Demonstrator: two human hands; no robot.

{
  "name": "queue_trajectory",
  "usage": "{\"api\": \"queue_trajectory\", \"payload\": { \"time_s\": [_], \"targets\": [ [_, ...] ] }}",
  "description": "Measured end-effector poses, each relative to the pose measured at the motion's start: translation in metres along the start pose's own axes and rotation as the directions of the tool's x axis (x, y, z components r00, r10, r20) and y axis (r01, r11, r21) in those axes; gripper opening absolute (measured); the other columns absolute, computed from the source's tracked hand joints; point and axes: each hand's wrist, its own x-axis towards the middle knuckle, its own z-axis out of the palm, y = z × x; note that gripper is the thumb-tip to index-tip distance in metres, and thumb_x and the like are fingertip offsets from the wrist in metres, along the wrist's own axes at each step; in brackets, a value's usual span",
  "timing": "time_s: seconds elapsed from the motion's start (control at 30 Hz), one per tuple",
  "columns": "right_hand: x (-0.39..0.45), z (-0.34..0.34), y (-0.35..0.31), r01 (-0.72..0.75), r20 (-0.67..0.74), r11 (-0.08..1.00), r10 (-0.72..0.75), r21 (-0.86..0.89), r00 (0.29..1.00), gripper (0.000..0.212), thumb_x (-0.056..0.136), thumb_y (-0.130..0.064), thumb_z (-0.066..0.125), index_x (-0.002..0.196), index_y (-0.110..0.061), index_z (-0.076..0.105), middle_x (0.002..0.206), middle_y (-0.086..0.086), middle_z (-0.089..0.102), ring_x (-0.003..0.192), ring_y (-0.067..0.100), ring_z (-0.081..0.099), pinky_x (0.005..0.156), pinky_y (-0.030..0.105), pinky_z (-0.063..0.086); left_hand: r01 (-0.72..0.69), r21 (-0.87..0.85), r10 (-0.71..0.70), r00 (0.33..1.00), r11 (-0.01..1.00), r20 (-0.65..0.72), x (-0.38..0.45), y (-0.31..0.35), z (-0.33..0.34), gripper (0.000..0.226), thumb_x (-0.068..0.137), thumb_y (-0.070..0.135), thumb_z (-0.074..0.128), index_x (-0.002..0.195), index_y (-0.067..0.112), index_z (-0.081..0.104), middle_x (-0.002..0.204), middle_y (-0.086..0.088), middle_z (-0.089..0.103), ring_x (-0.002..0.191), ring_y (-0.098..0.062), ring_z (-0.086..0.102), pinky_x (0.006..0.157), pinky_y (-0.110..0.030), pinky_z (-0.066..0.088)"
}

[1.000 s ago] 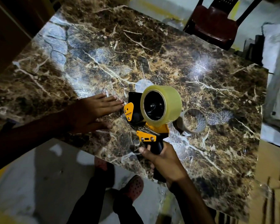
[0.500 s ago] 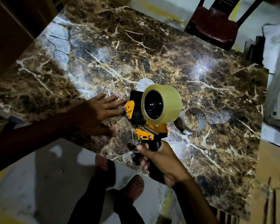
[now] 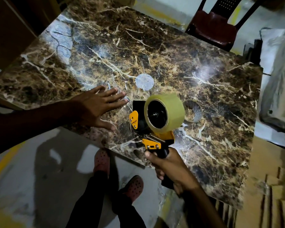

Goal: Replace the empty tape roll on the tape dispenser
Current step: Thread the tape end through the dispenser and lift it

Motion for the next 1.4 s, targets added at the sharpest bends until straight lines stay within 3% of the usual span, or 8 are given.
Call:
{"api": "queue_trajectory", "payload": {
  "time_s": [0.4, 0.53, 0.63, 0.77, 0.93, 1.1, 1.23, 1.4],
  "targets": [
    [-0.003, 0.007, 0.008, -0.006, -0.033, 1.000, 0.006, -0.009, 0.999, 0.030, 0.091, -0.024, 0.080, 0.088, -0.015, 0.052, 0.061, -0.001, 0.041, 0.045, 0.014, 0.032, 0.047, 0.028, 0.031, 0.067, 0.017, -0.067, 0.998, 0.998, 0.018, -0.008, 0.031, -0.010, 0.116, 0.085, 0.098, 0.011, 0.169, 0.023, -0.017, 0.179, -0.008, -0.012, 0.167, -0.030, 0.001, 0.135, -0.054, 0.007],
    [0.004, 0.008, 0.013, 0.002, -0.037, 1.000, -0.002, -0.011, 0.999, 0.028, 0.090, -0.026, 0.081, 0.091, -0.014, 0.056, 0.059, -0.001, 0.043, 0.043, 0.014, 0.033, 0.047, 0.028, 0.032, -0.052, -0.075, 0.052, 0.999, 0.996, -0.012, -0.012, 0.056, 0.004, 0.113, 0.087, 0.096, 0.019, 0.171, 0.024, -0.005, 0.179, -0.008, -0.010, 0.166, -0.025, -0.005, 0.135, -0.052, 0.003],
    [0.003, 0.008, 0.014, 0.012, -0.048, 1.000, -0.013, -0.022, 0.999, 0.033, 0.090, -0.025, 0.081, 0.094, -0.003, 0.058, 0.057, -0.002, 0.046, 0.043, 0.014, 0.034, 0.048, 0.029, 0.032, -0.081, -0.140, 0.068, 0.993, 0.987, -0.099, -0.012, 0.070, 0.018, 0.113, 0.088, 0.092, 0.033, 0.171, 0.018, 0.012, 0.180, -0.010, 0.003, 0.167, -0.028, 0.002, 0.135, -0.052, 0.009],
    [-0.008, 0.007, 0.015, 0.016, -0.069, 0.999, -0.020, -0.052, 0.997, 0.050, 0.090, -0.025, 0.080, 0.106, 0.013, 0.053, 0.064, 0.009, 0.044, 0.043, 0.014, 0.033, 0.045, 0.028, 0.031, -0.078, -0.103, 0.063, 0.988, 0.992, -0.138, -0.014, 0.069, 0.023, 0.117, 0.087, 0.095, 0.031, 0.171, 0.018, 0.004, 0.180, -0.009, -0.001, 0.168, -0.029, 0.003, 0.134, -0.053, 0.011],
    [-0.042, 0.004, 0.027, -0.035, -0.103, 0.999, 0.033, -0.021, 0.994, 0.018, 0.093, -0.020, 0.077, 0.087, -0.009, 0.064, 0.057, 0.004, 0.038, 0.042, 0.015, 0.031, 0.045, 0.028, 0.029, -0.061, -0.099, 0.052, 0.995, 0.993, -0.089, -0.016, 0.073, 0.018, 0.118, 0.082, 0.100, 0.028, 0.172, 0.028, 0.002, 0.181, -0.009, -0.007, 0.168, -0.032, 0.000, 0.133, -0.062, 0.009],
    [-0.059, 0.009, 0.028, -0.015, -0.140, 0.999, 0.011, -0.031, 0.990, 0.020, 0.095, -0.016, 0.075, 0.081, -0.012, 0.060, 0.053, 0.001, 0.037, 0.042, 0.015, 0.031, 0.047, 0.029, 0.028, -0.041, -0.054, 0.038, 0.998, 0.998, -0.050, -0.018, 0.081, 0.011, 0.109, 0.082, 0.099, 0.027, 0.169, 0.042, -0.004, 0.179, -0.013, -0.014, 0.167, -0.038, -0.003, 0.127, -0.070, 0.006],
    [-0.081, -0.003, 0.049, -0.027, -0.162, 0.998, 0.018, -0.054, 0.987, 0.021, 0.093, -0.018, 0.076, 0.097, -0.009, 0.057, 0.054, 0.005, 0.039, 0.041, 0.016, 0.033, 0.042, 0.025, 0.033, -0.028, -0.053, 0.027, 1.000, 0.998, -0.013, -0.022, 0.086, 0.003, 0.108, 0.079, 0.099, 0.027, 0.168, 0.046, -0.004, 0.180, -0.014, -0.013, 0.167, -0.039, -0.003, 0.127, -0.072, 0.006],
    [-0.086, -0.008, 0.065, -0.016, -0.133, 1.000, 0.013, -0.022, 0.991, 0.026, 0.089, -0.021, 0.080, 0.098, -0.012, 0.056, 0.058, 0.008, 0.038, 0.042, 0.017, 0.031, 0.044, 0.026, 0.032, -0.028, -0.028, 0.025, 0.994, 0.999, -0.103, -0.012, 0.109, 0.015, 0.117, 0.077, 0.103, 0.017, 0.170, 0.037, -0.002, 0.180, -0.015, -0.002, 0.166, -0.040, 0.006, 0.130, -0.066, 0.009]
  ]
}}
